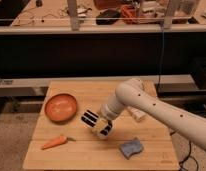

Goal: Place the eraser in the ceramic cup

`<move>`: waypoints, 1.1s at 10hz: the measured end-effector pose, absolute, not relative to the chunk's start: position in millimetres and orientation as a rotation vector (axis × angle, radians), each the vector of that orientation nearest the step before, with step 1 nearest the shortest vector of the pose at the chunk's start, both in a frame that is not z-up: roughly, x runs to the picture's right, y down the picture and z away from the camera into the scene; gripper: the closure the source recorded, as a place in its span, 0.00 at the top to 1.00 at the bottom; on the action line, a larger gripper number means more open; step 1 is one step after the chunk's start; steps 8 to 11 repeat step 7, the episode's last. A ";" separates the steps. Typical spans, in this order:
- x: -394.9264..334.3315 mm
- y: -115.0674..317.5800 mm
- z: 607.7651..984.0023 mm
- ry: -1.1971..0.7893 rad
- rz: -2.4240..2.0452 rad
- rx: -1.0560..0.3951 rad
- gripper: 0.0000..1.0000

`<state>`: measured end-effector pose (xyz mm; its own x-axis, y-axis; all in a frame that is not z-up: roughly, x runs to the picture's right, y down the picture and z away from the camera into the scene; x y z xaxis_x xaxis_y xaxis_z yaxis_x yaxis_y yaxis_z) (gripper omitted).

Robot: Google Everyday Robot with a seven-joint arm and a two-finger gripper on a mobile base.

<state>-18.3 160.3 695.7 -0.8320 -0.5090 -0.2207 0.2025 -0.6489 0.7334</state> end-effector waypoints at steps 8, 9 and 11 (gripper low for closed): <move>-13.3 142.3 678.7 -0.914 -2.366 0.500 0.80; -13.3 142.3 678.7 -0.914 -2.366 0.500 0.80; -13.3 142.3 678.7 -0.914 -2.366 0.500 0.80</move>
